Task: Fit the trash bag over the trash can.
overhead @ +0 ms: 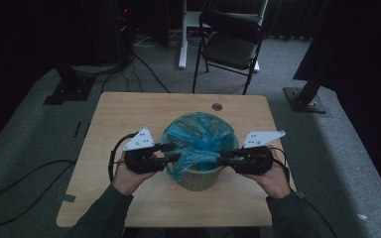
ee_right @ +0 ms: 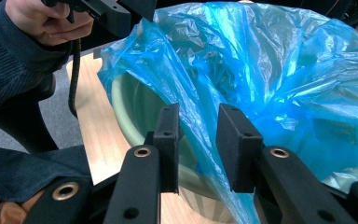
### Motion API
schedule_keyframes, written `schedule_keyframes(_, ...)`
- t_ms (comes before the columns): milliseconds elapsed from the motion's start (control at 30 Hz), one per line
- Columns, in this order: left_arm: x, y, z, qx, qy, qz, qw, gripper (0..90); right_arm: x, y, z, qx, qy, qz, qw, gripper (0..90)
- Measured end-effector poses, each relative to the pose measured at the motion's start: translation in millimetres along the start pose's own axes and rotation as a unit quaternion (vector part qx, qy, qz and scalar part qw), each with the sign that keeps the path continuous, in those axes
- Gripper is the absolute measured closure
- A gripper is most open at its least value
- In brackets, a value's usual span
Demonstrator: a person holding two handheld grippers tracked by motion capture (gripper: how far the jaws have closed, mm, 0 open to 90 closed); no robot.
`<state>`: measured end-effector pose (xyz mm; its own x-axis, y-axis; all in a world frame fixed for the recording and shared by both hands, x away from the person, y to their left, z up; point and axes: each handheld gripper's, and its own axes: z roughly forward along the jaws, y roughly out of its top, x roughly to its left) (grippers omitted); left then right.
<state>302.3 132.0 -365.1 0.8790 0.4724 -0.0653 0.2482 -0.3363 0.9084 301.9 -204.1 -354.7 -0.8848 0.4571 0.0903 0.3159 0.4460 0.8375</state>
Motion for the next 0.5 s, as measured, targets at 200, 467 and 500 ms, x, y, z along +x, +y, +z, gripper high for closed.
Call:
schedule_keyframes(200, -0.4, 0.8, 3.3, 0.004, -0.004, 0.0, 1.0, 59.8, -1.3, 0.4, 2.9, 0.003, 0.001, 0.001, 1.0, 70.0)
schedule_keyframes(467, -0.7, 1.1, 7.6, 0.01, -0.008, -0.002, 0.9999, 58.9, -2.5, 0.2, 7.3, 0.009, 0.003, 0.002, 1.0, 70.5)
schedule_keyframes(500, -0.4, 0.9, 8.4, 0.012, -0.008, -0.002, 0.9999, 58.9, -2.5, 0.2, 7.3, 0.009, 0.003, 0.002, 1.0, 70.5)
